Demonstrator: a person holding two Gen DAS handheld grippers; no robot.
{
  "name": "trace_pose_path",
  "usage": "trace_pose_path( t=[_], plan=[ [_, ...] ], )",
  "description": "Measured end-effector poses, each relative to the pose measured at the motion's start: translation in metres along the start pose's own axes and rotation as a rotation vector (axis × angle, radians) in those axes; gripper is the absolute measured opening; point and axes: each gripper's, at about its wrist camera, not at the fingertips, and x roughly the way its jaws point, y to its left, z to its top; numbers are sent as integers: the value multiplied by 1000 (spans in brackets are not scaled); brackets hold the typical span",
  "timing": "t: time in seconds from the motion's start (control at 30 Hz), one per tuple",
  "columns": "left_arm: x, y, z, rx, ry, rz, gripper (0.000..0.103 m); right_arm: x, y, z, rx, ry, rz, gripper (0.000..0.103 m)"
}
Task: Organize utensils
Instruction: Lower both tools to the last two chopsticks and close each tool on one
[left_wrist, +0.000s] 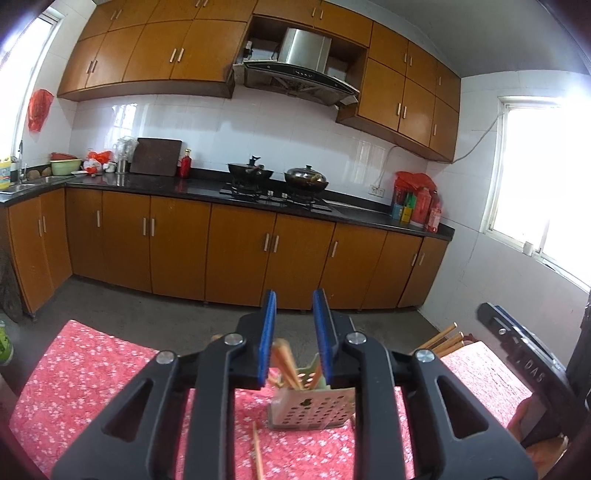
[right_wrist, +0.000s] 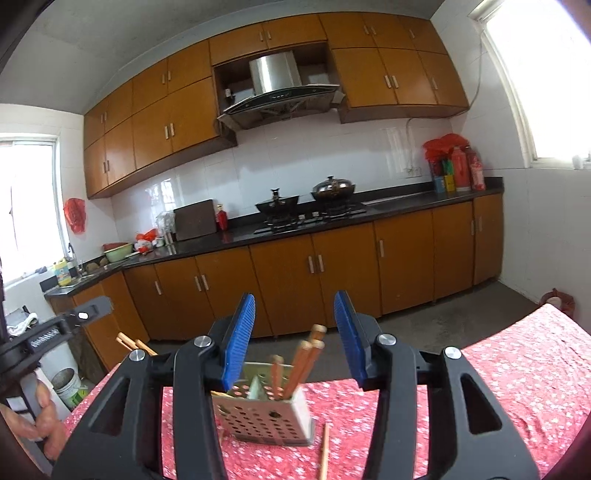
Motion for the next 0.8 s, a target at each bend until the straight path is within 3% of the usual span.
trace_pose_path(
  t=[0.2,0.33,0.43,0.57,0.73,0.8],
  plan=[
    [-32,28,-35,41,30,102,38,-14,-33,-30,-2,98,-85,47],
    [-31,53,-82,55,136,160,40,-3,-58,-82,36,290,-115,47],
    [-18,66,-122,68,250,195,40,10,-63,-128,68,456,-86,46],
    [-3,74,-167,38,394,169,40,21,-46,-172,54,599,-13,34],
    [4,65,-191,18,458,112,40,31,-15,-197,-19,664,18,32],
    [6,60,-199,21,478,94,40,36,-12,-203,-54,689,-3,18]
  ],
)
